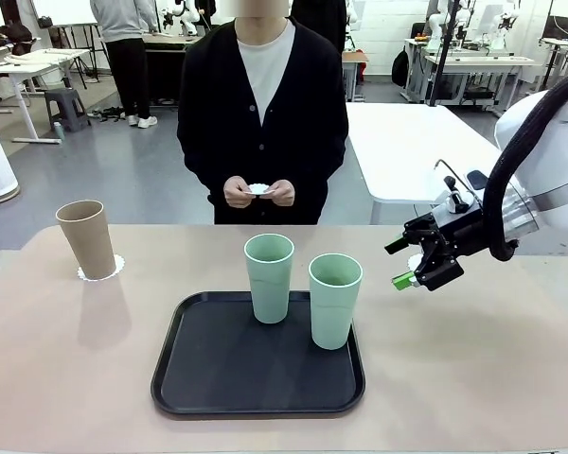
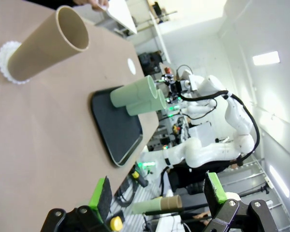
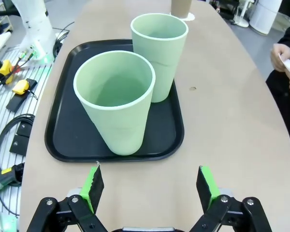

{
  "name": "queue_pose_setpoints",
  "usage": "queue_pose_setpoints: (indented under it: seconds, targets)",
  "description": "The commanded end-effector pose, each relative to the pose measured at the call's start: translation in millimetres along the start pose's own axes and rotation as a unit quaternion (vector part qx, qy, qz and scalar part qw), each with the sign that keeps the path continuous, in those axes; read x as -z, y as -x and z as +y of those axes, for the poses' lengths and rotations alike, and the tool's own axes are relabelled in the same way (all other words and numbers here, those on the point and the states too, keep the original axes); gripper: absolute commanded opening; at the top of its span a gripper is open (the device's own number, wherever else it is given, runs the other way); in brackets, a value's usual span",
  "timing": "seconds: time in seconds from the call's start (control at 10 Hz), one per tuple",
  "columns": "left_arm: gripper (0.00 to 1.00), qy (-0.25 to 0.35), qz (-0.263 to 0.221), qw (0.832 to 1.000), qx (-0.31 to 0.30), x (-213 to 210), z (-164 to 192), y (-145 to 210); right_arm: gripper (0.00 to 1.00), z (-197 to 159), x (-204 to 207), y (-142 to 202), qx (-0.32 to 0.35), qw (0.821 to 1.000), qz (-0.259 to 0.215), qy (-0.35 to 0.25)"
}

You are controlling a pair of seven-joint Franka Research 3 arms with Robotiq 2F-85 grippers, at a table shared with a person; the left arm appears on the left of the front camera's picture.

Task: Place coasters on the table and set cups on them.
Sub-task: Take one Reusable plastic cup from the Flat Tray and place it on a coaster set by the human.

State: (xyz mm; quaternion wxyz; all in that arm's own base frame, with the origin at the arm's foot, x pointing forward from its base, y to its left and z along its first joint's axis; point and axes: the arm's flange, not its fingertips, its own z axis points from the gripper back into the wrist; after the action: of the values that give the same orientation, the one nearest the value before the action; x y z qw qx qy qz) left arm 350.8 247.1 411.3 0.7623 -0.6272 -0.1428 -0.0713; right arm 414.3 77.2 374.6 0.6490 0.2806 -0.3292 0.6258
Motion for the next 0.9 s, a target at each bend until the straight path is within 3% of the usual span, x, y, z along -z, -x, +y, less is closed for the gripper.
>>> queue_pose_setpoints:
  seconds: [0.0, 0.3, 0.5, 0.6, 0.8]
  targets:
    - [1.00, -0.002, -0.004, 1.000, 0.002, -1.4, -1.3, -0.1, 1.00, -0.5, 2.8, 2.6, -0.007, 1.000, -0.002, -0.002]
    - [1.00, -0.002, -0.004, 1.000, 0.002, -1.4, -1.3, -0.1, 1.00, 0.0, 0.4, 0.2, -0.002, 1.000, 0.002, 0.000]
    - [1.00, -0.002, -0.004, 1.000, 0.002, -1.4, -1.3, -0.1, 1.00, -1.6, 0.7, 11.0, 0.027, 0.988, -0.115, -0.102]
    - [1.00, -0.002, -0.004, 1.000, 0.002, -1.4, -1.3, -0.1, 1.00, -0.9, 0.3, 25.8, 0.035, 0.980, -0.154, -0.124]
    - [1.00, -0.002, -0.004, 1.000, 0.002, -1.4, -1.3, -0.1, 1.00, 2.4, 5.5, 43.1, 0.031, 0.976, -0.178, -0.121]
